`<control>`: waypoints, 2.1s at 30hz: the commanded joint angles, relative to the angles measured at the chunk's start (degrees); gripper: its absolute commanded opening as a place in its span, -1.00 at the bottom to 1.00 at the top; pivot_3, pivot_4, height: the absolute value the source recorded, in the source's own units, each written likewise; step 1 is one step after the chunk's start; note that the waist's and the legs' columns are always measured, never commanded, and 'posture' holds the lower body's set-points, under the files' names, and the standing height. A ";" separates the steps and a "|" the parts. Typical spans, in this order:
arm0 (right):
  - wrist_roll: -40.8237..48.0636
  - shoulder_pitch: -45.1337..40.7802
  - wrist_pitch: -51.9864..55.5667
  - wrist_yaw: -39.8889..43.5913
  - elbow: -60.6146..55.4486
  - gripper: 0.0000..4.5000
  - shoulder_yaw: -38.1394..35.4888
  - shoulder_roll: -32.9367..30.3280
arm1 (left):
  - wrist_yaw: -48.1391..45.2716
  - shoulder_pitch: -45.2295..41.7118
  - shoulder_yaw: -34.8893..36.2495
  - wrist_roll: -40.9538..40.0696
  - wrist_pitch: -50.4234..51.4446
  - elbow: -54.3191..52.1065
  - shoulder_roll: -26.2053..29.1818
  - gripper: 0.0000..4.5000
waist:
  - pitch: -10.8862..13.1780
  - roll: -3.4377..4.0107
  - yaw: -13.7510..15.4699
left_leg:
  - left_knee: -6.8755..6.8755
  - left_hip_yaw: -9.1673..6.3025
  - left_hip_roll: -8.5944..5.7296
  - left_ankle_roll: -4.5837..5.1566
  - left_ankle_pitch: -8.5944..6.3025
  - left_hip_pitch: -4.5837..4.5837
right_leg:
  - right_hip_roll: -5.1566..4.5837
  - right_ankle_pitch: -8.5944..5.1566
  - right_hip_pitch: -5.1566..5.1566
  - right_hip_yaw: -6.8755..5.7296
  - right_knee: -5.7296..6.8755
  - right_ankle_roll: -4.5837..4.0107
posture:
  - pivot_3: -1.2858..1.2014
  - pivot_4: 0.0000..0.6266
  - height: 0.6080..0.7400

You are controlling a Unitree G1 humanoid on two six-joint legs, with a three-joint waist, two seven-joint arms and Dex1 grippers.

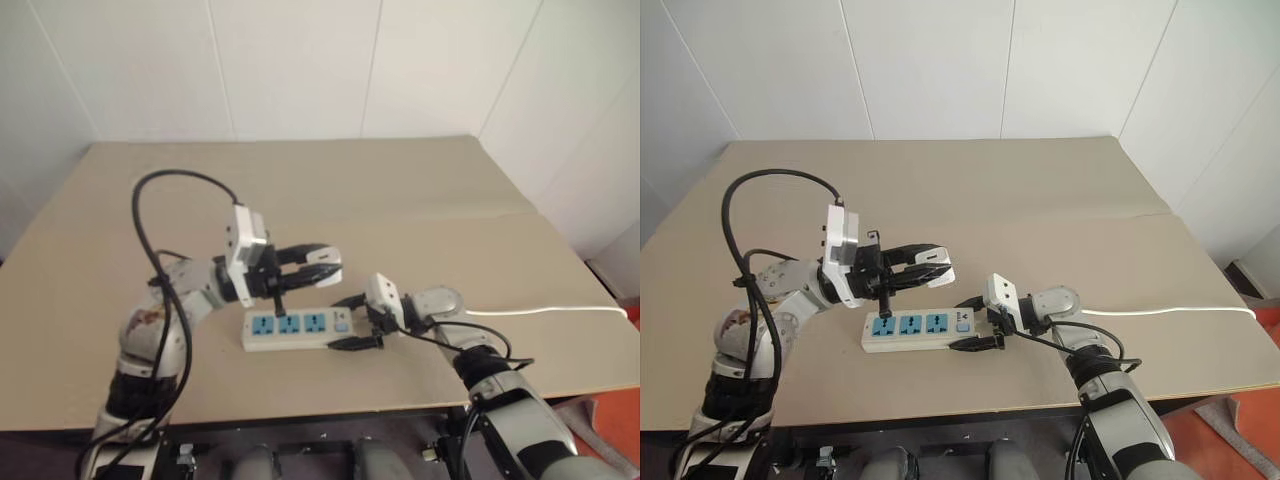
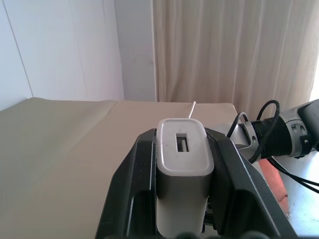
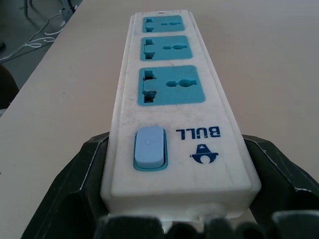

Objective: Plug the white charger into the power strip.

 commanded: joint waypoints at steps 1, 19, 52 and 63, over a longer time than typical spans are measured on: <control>-2.19 0.89 0.54 0.55 -0.18 0.52 1.17 -0.53 | -2.83 1.26 -2.58 0.79 -2.56 1.57 0.45 -0.55 | 0.00 0.00 -0.01 | -0.02 0.00 0.00 0.00 0.00 0.00 | 0.00 0.00 0.02 0.00 -0.05 0.00 | 0.03 -0.52 1.00; -2.49 1.01 1.01 0.45 -0.79 0.52 1.64 -1.00 | -9.80 3.32 -7.01 4.78 -10.04 9.73 2.62 -0.55 | 0.01 0.01 0.04 | -0.09 0.01 0.00 0.00 0.00 -0.02 | 0.00 0.00 0.02 0.00 -0.14 0.00 | 0.03 -0.52 1.00; -2.28 0.78 2.00 -0.12 -1.23 0.52 1.48 -0.87 | -14.54 0.05 -8.20 8.14 -17.15 18.77 2.06 -0.55 | 0.01 0.02 0.01 | -0.35 0.05 0.00 0.00 0.00 -0.03 | 0.00 -0.01 -0.06 0.02 -0.31 -0.01 | 0.03 -0.52 1.00; -2.32 0.85 2.28 -0.34 -1.41 0.52 1.36 -1.00 | -15.64 -0.48 -8.44 8.73 -17.67 19.91 1.67 -0.55 | 0.01 0.02 0.02 | -0.43 0.06 0.00 0.00 0.00 -0.03 | 0.00 -0.01 -0.07 0.02 -0.38 -0.01 | 0.03 -0.52 1.00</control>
